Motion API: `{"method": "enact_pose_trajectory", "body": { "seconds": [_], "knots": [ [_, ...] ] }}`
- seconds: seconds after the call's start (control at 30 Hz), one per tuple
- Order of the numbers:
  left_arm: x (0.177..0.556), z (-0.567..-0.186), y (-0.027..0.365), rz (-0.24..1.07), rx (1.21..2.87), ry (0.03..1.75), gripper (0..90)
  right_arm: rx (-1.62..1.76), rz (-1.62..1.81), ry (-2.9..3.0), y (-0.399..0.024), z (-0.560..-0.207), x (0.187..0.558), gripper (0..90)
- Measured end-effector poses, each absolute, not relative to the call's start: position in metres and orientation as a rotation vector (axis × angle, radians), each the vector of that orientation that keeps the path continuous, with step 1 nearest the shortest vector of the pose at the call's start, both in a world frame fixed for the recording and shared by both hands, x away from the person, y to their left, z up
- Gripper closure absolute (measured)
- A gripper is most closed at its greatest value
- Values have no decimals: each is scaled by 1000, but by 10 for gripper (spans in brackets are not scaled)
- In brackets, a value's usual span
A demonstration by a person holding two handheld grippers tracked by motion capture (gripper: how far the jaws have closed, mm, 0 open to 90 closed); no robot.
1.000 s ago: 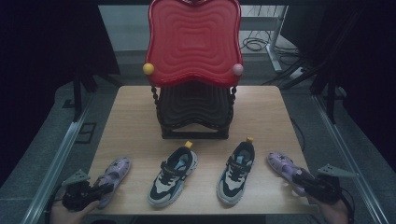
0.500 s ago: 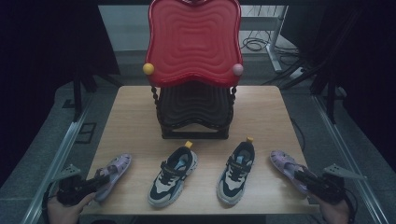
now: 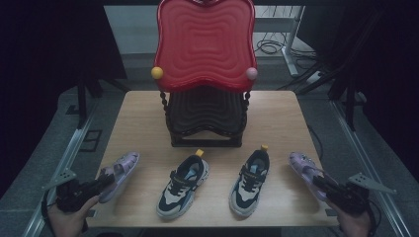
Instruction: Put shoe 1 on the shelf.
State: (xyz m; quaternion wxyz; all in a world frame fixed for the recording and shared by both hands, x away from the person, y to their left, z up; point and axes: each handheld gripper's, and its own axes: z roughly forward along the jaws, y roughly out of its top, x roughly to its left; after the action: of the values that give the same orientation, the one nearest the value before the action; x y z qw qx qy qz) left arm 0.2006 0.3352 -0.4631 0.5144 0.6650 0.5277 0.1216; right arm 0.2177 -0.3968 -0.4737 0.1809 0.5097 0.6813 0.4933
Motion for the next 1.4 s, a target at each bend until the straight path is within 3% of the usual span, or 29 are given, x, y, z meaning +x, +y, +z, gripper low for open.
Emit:
{"method": "enact_pose_trajectory", "body": {
  "seconds": [0.5,0.9,1.4],
  "knots": [
    [217,-433,321,322,1565,1182,864,1392,1534,1849,-373,-449,221,860],
    [237,-419,300,313,1544,1107,864,1265,1681,1832,-329,-422,241,860],
    [251,-410,283,308,1546,1063,863,1247,1745,1800,-313,-416,252,859]
  ]
}}
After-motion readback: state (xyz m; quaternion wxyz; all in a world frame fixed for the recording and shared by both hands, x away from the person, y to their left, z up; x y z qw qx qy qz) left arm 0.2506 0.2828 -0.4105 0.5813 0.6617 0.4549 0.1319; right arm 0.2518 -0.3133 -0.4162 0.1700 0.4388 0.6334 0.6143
